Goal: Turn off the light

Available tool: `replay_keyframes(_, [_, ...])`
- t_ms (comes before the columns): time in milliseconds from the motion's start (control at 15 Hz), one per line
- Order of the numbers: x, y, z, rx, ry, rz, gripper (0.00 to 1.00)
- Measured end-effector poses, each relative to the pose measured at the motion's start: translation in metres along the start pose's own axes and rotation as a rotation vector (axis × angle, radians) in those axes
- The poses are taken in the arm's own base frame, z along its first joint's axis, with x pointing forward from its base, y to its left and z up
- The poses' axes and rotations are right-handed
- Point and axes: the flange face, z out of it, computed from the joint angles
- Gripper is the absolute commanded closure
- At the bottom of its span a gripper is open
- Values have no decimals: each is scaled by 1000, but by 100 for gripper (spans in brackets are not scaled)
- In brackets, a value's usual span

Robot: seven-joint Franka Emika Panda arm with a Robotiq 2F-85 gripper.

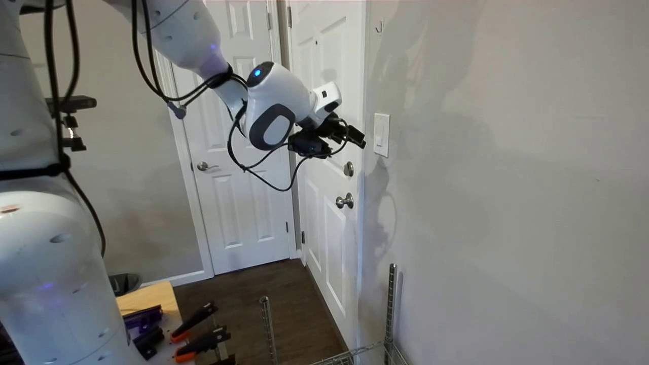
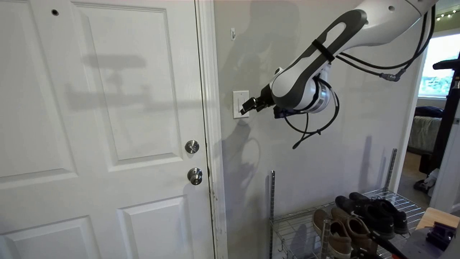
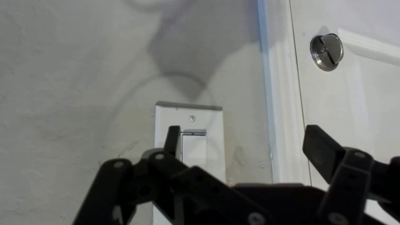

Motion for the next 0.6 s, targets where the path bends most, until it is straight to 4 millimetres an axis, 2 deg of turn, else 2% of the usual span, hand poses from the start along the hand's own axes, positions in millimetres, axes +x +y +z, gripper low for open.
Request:
replay_keyframes(333, [2, 2, 0, -2, 4, 2, 0])
replay_keyframes(467, [13, 13, -1, -21, 25, 0, 0])
replay_keyframes(600, [31, 33, -4, -57, 59, 1, 0])
